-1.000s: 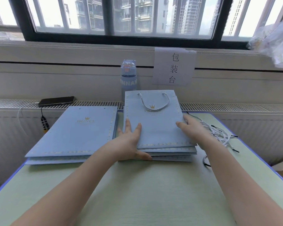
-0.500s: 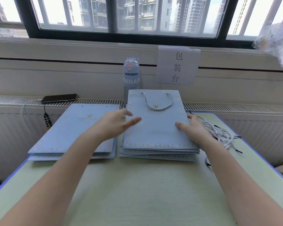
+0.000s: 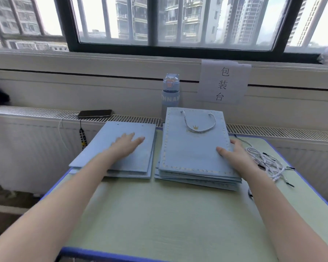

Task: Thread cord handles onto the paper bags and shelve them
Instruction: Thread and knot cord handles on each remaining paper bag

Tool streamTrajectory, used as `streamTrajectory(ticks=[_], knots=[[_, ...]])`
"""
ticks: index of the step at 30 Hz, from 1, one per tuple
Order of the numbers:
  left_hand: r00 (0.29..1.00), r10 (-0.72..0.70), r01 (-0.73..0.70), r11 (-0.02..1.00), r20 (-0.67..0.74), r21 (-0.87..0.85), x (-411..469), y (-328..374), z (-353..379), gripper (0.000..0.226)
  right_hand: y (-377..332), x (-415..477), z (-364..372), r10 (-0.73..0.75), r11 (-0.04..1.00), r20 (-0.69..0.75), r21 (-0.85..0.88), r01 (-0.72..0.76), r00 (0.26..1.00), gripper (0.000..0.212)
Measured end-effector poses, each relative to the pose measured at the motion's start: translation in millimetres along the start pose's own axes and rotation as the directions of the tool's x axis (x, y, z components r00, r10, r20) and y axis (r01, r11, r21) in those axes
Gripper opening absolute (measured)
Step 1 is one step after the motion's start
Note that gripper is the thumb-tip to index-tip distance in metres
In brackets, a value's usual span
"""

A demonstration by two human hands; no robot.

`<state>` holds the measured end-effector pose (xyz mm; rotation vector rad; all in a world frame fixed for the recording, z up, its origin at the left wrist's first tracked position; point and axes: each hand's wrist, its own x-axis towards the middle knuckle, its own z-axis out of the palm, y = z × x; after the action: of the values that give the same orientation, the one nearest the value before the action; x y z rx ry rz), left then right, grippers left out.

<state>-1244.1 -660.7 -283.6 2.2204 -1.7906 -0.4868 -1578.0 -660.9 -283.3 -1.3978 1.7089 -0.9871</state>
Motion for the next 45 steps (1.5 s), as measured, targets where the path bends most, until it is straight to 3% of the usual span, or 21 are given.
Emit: streamTrajectory(ticks=[2, 4, 6, 11, 17, 23, 26, 29, 33, 35, 39, 41, 43, 45], knots=[[0.977, -0.194, 0.201, 0.977, -0.083, 0.079, -7, -31, -20, 0.087, 0, 0, 0, -0.001, 1.000, 0.003, -0.008, 0.001, 1.000, 0.064], [0.956, -0.293, 0.292, 0.952, 0.001, 0.094, -22, -57, -31, 0.100, 1, 1, 1, 0.000, 1.000, 0.004, -0.027, 0.001, 1.000, 0.064], [0.963, -0.266, 0.265, 0.964, 0.041, 0.036, -34, -68, -33, 0.098, 1, 2, 2, -0.005, 1.000, 0.006, -0.030, 0.006, 1.000, 0.063], [0.971, -0.229, 0.229, 0.973, -0.069, -0.005, -45, -60, -34, 0.091, 2, 1, 11, -0.021, 0.999, 0.026, -0.028, 0.022, 0.999, 0.066], [0.960, -0.281, 0.279, 0.954, -0.008, -0.108, -44, -57, -45, 0.093, 0, -1, 15, -0.047, 0.997, 0.040, -0.064, 0.050, 0.998, 0.067], [0.894, -0.446, 0.428, 0.814, 0.049, -0.393, -39, -80, -63, 0.079, 0, -4, 16, -0.084, 0.995, 0.052, -0.051, 0.086, 0.995, 0.062], [0.898, -0.440, 0.386, 0.786, 0.002, -0.483, -40, -76, -76, 0.070, -1, -5, 16, -0.088, 0.995, 0.057, -0.042, 0.091, 0.994, 0.063], [0.925, -0.372, 0.259, 0.763, -0.075, -0.592, -43, -56, -102, 0.042, 0, -4, 16, -0.098, 0.995, 0.047, -0.011, 0.099, 0.994, 0.064], [0.910, -0.308, 0.115, 0.831, -0.279, -0.544, -55, -40, -150, 0.025, 1, -1, 17, -0.106, 0.994, 0.053, 0.024, 0.105, 0.993, 0.062], [0.913, -0.284, 0.042, 0.780, -0.293, -0.625, -58, -37, -166, 0.025, 2, 0, 16, -0.098, 0.994, 0.061, 0.047, 0.096, 0.993, 0.062], [0.947, -0.203, -0.093, 0.569, -0.249, -0.817, -56, -8, -147, 0.015, 0, -4, 12, -0.133, 0.984, 0.067, 0.131, 0.123, 0.989, 0.053], [0.961, -0.164, -0.118, 0.487, -0.223, -0.866, -54, 24, -119, 0.017, -8, -11, 4, -0.222, 0.962, -0.091, 0.141, 0.233, 0.971, 0.046], [0.974, -0.129, -0.125, 0.388, -0.188, -0.913, -50, 57, -86, 0.020, -21, -18, -10, -0.279, 0.882, -0.185, 0.338, 0.328, 0.942, 0.053], [0.983, -0.105, -0.110, 0.301, -0.148, -0.947, -48, 87, -52, 0.021, -29, -24, -20, -0.334, 0.785, -0.078, 0.528, 0.323, 0.939, 0.066]])
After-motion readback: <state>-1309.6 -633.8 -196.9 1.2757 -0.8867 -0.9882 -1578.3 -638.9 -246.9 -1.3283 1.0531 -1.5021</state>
